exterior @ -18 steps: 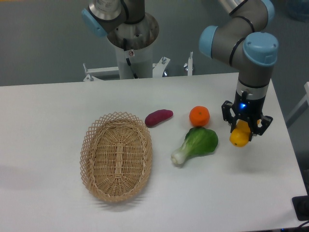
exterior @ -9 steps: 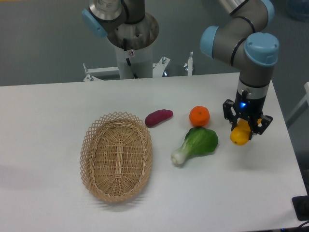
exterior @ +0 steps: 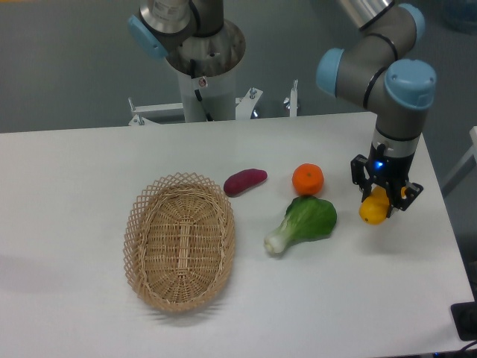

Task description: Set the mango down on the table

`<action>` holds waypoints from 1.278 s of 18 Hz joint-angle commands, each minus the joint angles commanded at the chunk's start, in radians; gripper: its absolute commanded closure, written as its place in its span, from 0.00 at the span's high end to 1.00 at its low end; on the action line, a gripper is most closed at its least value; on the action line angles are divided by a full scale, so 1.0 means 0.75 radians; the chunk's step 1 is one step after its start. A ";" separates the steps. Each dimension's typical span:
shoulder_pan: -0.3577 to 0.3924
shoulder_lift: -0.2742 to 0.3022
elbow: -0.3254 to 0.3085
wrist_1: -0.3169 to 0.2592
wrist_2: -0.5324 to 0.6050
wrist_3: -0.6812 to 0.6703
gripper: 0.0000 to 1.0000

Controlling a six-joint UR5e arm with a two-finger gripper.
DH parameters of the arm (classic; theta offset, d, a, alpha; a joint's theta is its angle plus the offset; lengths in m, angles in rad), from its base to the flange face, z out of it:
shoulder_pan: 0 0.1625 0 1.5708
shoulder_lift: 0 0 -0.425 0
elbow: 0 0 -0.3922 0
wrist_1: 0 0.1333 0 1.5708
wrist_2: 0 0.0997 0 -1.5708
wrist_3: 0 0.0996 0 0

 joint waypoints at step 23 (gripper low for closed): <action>-0.002 0.049 0.012 0.000 0.002 -0.085 1.00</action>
